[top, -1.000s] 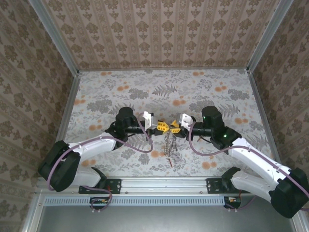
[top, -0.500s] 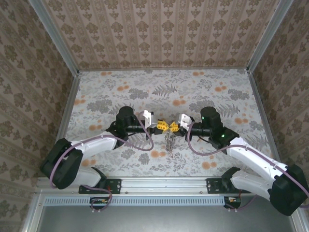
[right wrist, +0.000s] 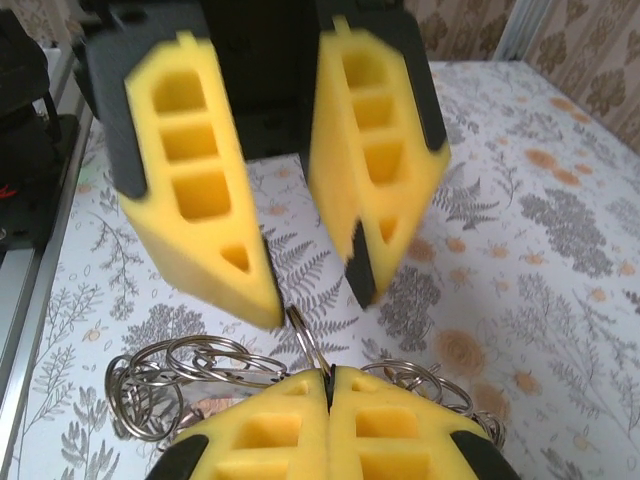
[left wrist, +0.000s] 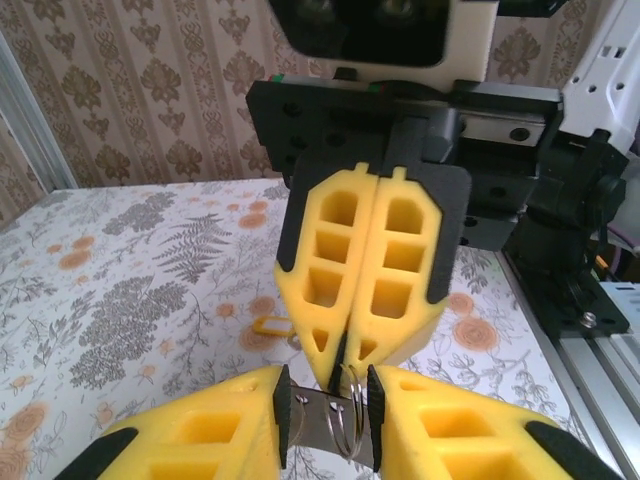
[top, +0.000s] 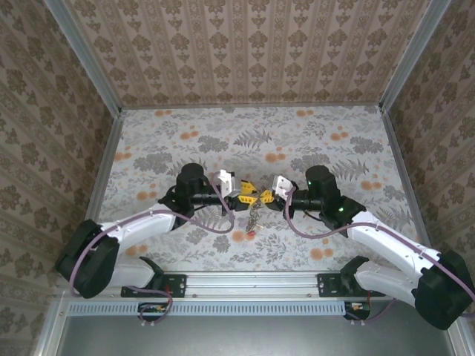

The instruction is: Put the keys on the keyring

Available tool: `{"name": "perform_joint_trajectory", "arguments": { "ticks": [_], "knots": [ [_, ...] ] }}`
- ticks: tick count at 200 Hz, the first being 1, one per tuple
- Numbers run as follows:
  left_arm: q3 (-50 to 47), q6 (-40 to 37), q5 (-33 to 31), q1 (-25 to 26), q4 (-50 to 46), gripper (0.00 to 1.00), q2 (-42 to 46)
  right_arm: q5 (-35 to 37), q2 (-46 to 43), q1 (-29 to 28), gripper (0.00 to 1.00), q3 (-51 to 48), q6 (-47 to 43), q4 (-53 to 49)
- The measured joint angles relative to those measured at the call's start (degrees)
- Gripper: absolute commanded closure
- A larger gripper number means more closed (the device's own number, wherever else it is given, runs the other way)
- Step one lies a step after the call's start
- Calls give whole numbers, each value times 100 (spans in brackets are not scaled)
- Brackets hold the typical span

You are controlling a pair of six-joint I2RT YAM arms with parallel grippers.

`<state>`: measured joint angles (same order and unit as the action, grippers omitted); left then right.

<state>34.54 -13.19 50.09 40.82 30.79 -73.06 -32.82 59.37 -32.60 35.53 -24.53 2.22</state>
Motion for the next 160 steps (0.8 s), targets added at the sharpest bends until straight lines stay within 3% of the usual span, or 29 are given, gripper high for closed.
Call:
{"name": "perform_joint_trajectory", "arguments": {
  "ticks": [55,91,160],
  "knots": [
    [380,-920,-105,0,-1532,71,155,420,140,-192,100,529,-293,-938],
    [424,-1110,-254,2,-1893,71,136,721,302,-417,100,782,-472,-1325],
    [660,-1353,-385,72,-2184,84,-39,960,450,-529,100,942,-557,-1506]
  ]
}}
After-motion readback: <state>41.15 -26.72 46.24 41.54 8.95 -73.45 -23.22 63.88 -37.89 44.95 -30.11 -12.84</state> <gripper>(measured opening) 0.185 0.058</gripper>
